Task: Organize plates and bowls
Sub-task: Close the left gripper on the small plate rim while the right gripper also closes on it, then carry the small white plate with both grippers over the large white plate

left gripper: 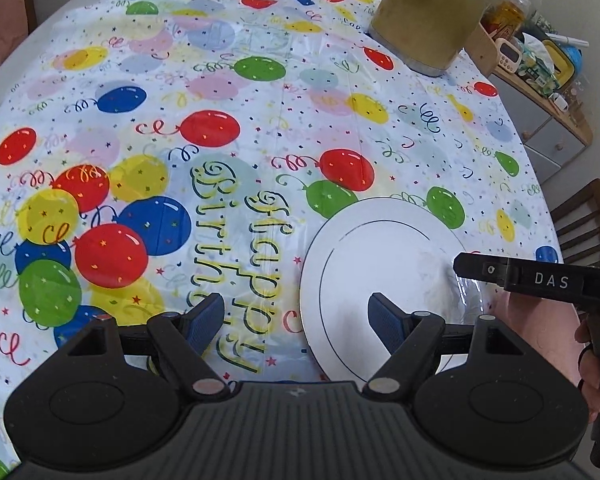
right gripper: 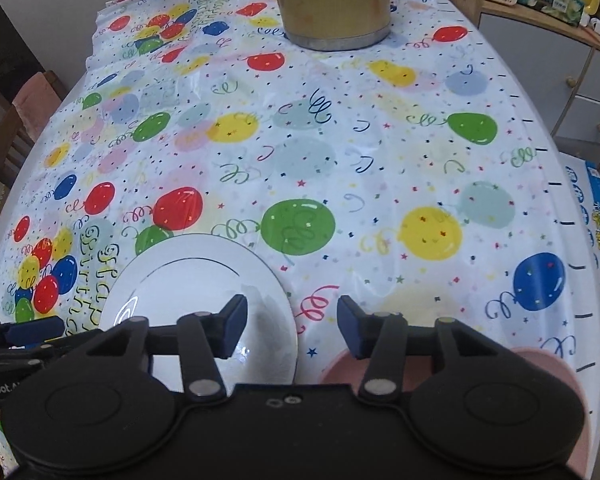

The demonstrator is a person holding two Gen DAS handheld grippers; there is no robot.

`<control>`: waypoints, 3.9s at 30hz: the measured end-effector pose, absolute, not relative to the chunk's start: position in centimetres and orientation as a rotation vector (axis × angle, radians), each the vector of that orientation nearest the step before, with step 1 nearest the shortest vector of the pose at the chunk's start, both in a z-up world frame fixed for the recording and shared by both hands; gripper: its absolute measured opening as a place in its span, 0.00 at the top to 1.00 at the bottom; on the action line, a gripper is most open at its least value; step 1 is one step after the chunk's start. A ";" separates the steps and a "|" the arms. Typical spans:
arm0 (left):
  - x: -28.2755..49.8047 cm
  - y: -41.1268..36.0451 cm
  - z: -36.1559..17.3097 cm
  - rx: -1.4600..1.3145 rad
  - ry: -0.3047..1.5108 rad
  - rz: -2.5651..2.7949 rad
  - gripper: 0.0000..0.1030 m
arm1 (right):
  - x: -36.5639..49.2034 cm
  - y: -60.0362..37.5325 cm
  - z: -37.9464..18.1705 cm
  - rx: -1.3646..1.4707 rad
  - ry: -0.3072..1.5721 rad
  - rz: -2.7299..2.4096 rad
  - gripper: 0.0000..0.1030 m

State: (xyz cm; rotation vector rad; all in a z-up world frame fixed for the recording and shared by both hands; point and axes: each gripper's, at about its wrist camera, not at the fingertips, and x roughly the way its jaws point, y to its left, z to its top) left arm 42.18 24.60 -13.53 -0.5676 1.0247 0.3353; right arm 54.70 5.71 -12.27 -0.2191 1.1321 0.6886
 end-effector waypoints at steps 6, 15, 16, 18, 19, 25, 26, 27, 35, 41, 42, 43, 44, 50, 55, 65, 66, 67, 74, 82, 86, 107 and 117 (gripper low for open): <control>42.1 25.2 -14.1 -0.624 1.024 0.310 0.43 | 55.2 5.6 -12.6 -0.177 1.172 0.725 0.71; 41.5 25.9 -14.8 -0.711 1.015 0.269 0.71 | 55.7 5.2 -13.1 -0.161 1.199 0.739 0.88; 41.4 26.0 -14.9 -0.717 1.014 0.268 0.73 | 55.7 5.1 -13.1 -0.163 1.200 0.747 0.89; 41.3 26.2 -15.2 -0.736 1.012 0.257 0.80 | 55.8 5.0 -13.1 -0.163 1.204 0.762 0.90; 41.3 26.2 -15.3 -0.748 1.010 0.249 0.83 | 55.9 4.9 -13.1 -0.160 1.208 0.767 0.90; 40.7 26.5 -15.7 -0.812 0.988 0.230 0.87 | 56.0 4.5 -13.1 -0.133 1.216 0.776 0.90; 40.6 26.7 -15.8 -0.821 0.984 0.231 0.87 | 56.2 4.4 -13.2 -0.115 1.223 0.773 0.90; 40.6 26.8 -15.8 -0.824 0.981 0.233 0.87 | 56.2 4.2 -13.2 -0.103 1.228 0.774 0.91; 39.6 27.6 -16.0 -0.857 0.958 0.235 0.88 | 55.8 3.8 -13.0 -0.031 1.237 0.783 0.93; 38.8 27.7 -15.0 -0.868 0.939 0.217 0.88 | 55.2 3.7 -12.4 -0.016 1.219 0.776 0.94; 38.7 27.6 -14.8 -0.871 0.936 0.215 0.88 | 55.2 3.6 -12.2 -0.008 1.220 0.775 0.94; 38.5 27.6 -14.6 -0.872 0.931 0.213 0.88 | 55.1 3.5 -11.9 -0.002 1.216 0.776 0.95; 38.3 27.6 -14.3 -0.874 0.926 0.209 0.88 | 54.9 3.4 -11.7 0.001 1.210 0.778 0.95; 37.3 27.0 -12.2 -0.854 0.903 0.170 0.88 | 53.8 2.3 -10.0 0.029 1.195 0.780 0.95; 36.7 26.4 -10.2 -0.831 0.875 0.148 0.88 | 52.8 1.5 -8.4 0.036 1.166 0.765 0.95; 34.4 24.7 -7.2 -0.788 0.846 0.086 0.88 | 50.1 -0.8 -5.0 0.064 1.111 0.762 0.95; 34.0 24.5 -7.1 -0.786 0.847 0.078 0.88 | 49.7 -1.2 -4.8 0.065 1.112 0.763 0.95; 33.7 24.2 -6.9 -0.783 0.848 0.073 0.88 | 49.3 -1.6 -4.6 0.068 1.113 0.762 0.95; 30.7 21.7 -6.1 -0.761 0.864 0.028 0.88 | 45.4 -4.7 -3.9 0.088 1.116 0.736 0.95; 26.5 18.3 -5.9 -0.742 0.901 -0.025 0.88 | 40.5 -8.5 -3.5 0.120 1.117 0.692 0.95; 24.0 16.5 -5.7 -0.735 0.913 -0.046 0.88 | 37.7 -10.5 -3.3 0.131 1.108 0.677 0.95; 14.9 5.4 -7.0 -0.587 1.032 -0.214 0.88 | 22.9 -23.0 -5.8 0.274 1.116 0.518 0.95; 13.4 1.1 -9.7 -0.506 1.105 -0.262 0.88 | 18.6 -27.6 -8.1 0.318 1.119 0.431 0.95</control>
